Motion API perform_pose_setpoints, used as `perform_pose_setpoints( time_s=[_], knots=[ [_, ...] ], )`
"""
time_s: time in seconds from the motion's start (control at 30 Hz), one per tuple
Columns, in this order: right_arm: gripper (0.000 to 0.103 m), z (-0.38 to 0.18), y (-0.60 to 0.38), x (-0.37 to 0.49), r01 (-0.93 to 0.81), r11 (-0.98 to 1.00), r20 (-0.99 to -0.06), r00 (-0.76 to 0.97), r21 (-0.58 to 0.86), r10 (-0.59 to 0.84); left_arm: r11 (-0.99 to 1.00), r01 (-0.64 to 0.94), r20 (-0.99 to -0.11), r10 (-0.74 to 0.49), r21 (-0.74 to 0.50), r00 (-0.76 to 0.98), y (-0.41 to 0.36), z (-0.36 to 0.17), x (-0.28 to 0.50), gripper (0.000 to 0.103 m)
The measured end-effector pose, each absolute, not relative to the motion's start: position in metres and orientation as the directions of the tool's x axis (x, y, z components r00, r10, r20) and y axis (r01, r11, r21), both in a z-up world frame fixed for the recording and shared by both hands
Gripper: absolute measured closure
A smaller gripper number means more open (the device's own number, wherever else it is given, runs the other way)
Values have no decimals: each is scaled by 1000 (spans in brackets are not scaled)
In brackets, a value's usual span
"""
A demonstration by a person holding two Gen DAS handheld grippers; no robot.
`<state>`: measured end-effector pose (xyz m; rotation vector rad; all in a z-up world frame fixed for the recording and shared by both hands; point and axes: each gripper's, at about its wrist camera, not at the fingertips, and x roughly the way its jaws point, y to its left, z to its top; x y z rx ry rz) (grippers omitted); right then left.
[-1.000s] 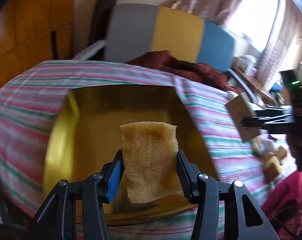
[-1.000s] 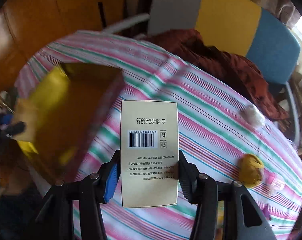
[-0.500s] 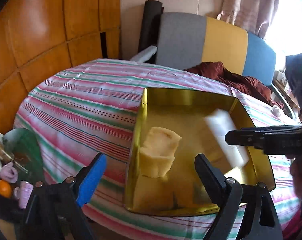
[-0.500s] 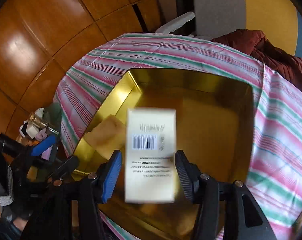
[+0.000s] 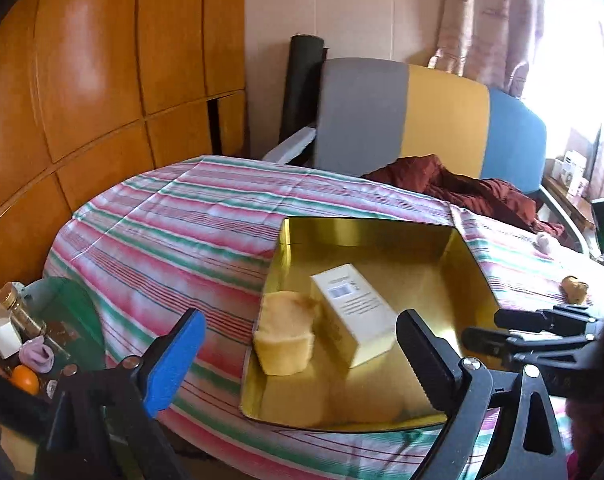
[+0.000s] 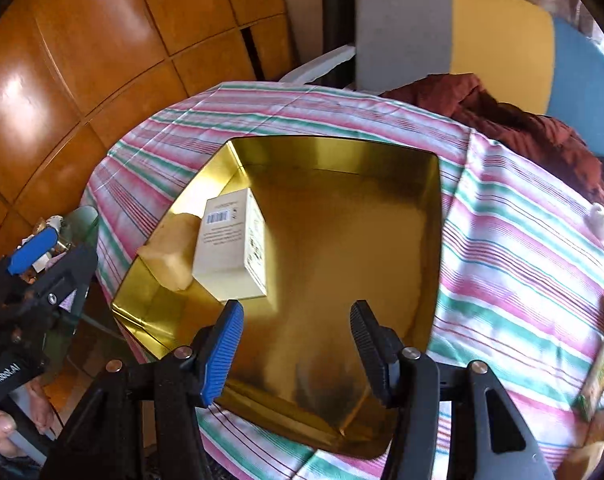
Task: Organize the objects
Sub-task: 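Move both tools back to the item pile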
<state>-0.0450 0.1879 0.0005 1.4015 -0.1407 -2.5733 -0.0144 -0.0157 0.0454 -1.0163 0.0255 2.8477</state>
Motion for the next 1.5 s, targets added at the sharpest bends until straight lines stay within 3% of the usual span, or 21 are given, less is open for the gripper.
perform_pose_setpoints(
  time_s=[0.8,1.27,1.5],
  knots=[
    [35,-6,298,-4,-167,-978,-804,-595,124,0,-921,-381,-696,327,-82,-640,86,45,-21,6],
    [35,12,477,25,-483,-869,-813,-547,110,201,-787,-616,-681,463,-22,-568,249,78,-65,6],
    [35,26,593,38,-639,-762,-795,-513,102,323,-740,-671,-719,485,-34,-498,355,66,-113,4]
  ],
)
